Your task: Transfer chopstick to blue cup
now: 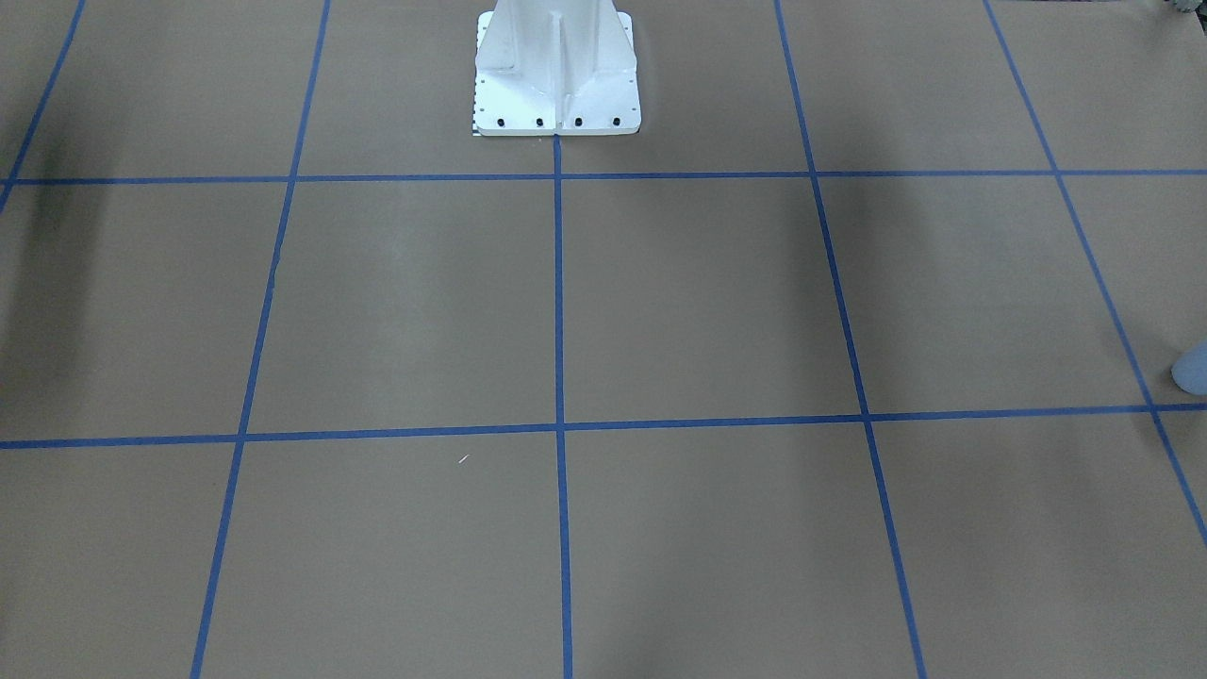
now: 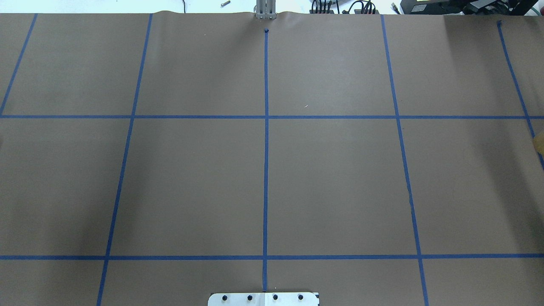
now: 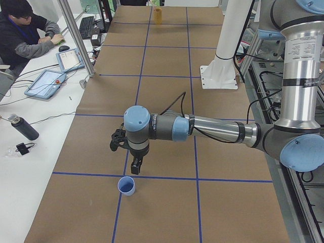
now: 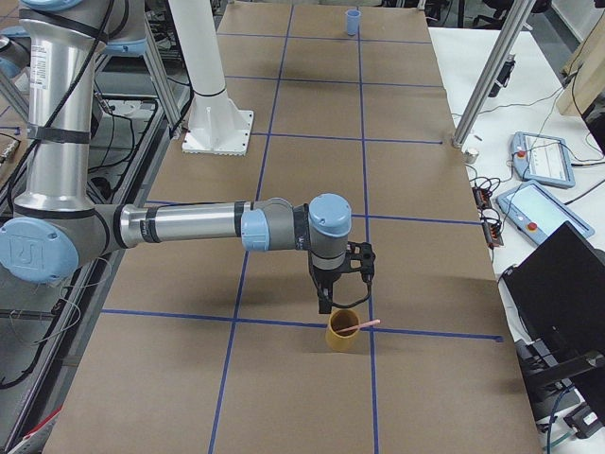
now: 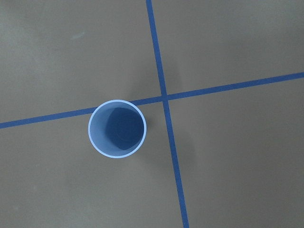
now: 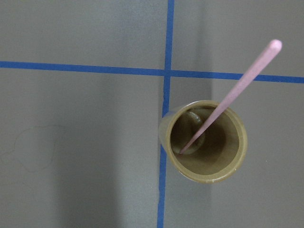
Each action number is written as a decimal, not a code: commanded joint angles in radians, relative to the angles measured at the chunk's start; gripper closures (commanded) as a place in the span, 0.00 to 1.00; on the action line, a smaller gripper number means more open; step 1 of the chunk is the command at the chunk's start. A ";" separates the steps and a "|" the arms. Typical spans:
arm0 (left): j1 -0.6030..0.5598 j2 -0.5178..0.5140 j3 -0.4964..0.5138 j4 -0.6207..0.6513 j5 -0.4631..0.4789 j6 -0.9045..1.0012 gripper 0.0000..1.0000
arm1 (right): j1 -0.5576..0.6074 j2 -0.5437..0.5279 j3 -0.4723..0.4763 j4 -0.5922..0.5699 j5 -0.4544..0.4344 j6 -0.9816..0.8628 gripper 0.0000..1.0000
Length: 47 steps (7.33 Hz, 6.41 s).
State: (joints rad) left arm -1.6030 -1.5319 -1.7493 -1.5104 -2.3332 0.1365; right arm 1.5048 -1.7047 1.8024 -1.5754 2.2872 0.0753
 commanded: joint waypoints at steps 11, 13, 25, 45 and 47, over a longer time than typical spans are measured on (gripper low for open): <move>0.008 -0.060 0.146 -0.356 -0.020 -0.113 0.02 | -0.062 -0.013 -0.066 0.475 0.089 0.210 0.00; 0.009 -0.076 0.261 -0.445 -0.017 -0.120 0.02 | -0.243 -0.010 0.032 0.476 -0.012 0.496 0.00; 0.230 -0.123 0.537 -0.672 0.068 -0.153 0.94 | -0.368 0.002 0.049 0.477 -0.103 0.623 0.00; 1.153 -1.059 0.298 0.081 0.543 -1.531 1.00 | -0.383 0.016 0.043 0.482 -0.101 0.623 0.00; 1.163 -1.039 0.300 0.065 0.552 -1.523 1.00 | -0.383 0.023 0.043 0.482 -0.103 0.623 0.00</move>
State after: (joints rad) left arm -0.4517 -2.5753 -1.4580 -1.4350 -1.7909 -1.3879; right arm 1.1219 -1.6862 1.8457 -1.0937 2.1850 0.6987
